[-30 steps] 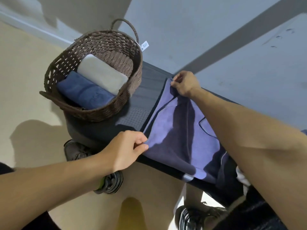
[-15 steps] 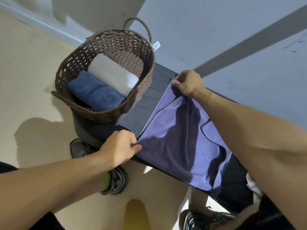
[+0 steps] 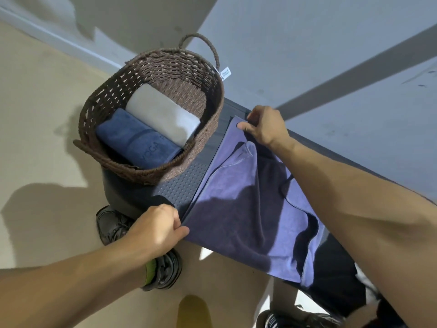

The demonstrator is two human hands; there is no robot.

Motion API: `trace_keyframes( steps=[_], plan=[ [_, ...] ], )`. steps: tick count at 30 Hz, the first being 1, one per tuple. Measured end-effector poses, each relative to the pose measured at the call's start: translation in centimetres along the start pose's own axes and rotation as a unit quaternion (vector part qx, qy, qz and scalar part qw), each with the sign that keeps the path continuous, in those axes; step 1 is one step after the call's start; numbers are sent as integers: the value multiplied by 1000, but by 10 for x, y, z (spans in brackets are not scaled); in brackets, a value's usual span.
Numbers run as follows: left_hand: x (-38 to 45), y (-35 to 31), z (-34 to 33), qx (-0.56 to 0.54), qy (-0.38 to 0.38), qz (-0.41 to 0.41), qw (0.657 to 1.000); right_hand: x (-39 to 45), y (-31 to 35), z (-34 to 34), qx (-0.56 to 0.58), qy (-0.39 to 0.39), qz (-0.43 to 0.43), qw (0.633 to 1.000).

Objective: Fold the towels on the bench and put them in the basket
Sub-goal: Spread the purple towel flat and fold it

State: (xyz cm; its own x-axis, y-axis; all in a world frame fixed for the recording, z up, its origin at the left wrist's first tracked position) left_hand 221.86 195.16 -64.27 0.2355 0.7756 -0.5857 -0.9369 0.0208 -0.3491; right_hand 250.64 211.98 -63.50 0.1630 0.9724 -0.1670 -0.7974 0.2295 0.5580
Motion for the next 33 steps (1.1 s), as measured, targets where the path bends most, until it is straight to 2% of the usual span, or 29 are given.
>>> trace_keyframes(
  steps=[2,3,4,7,9,10,12,15,18,20,24,27,30,33],
  plan=[
    [2,6,-2,-32,9,19,999,-5,1,12,49,-69,-3,996],
    [4,8,-3,-45,14,26,999,-9,5,17,82,-80,3,993],
    [4,9,-4,-55,23,31,998,-11,8,20,114,-59,9,992],
    [8,12,-8,-70,52,35,996,-29,15,12,176,152,16,972],
    [8,15,-12,-87,74,50,992,-47,19,4,97,267,49,958],
    [8,16,-13,-102,88,58,989,-54,22,-2,28,291,84,953],
    [9,17,-14,-119,102,66,985,-58,27,-7,-75,280,150,945],
    [12,16,-14,-119,106,70,985,-52,33,0,-62,247,169,952],
    [12,16,-14,-120,116,71,983,-29,28,9,-18,174,105,979],
    [11,15,-14,-133,117,64,982,-15,22,8,11,153,52,987],
    [10,14,-13,-167,90,50,981,-2,12,-10,-33,132,-14,991],
    [10,10,-5,-163,53,17,985,5,10,-18,-76,102,-28,991],
    [9,5,7,-115,7,-31,993,9,10,-20,-106,91,-34,990],
    [6,2,11,-72,-9,-64,995,11,11,-21,-116,86,-28,989]
  ],
)
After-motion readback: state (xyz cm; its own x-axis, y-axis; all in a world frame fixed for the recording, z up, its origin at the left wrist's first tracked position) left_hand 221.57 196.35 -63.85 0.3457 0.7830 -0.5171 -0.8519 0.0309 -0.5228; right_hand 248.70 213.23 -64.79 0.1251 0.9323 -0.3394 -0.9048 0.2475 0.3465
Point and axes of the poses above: each hand's wrist, its own x-axis towards the middle knuckle, its own z-axis out of the back of the hand, y = z × x, the point moved 7 cm from there along x, towards the middle knuckle, and after that the axes turned 7 degrees about x, right-handed, at the moved point
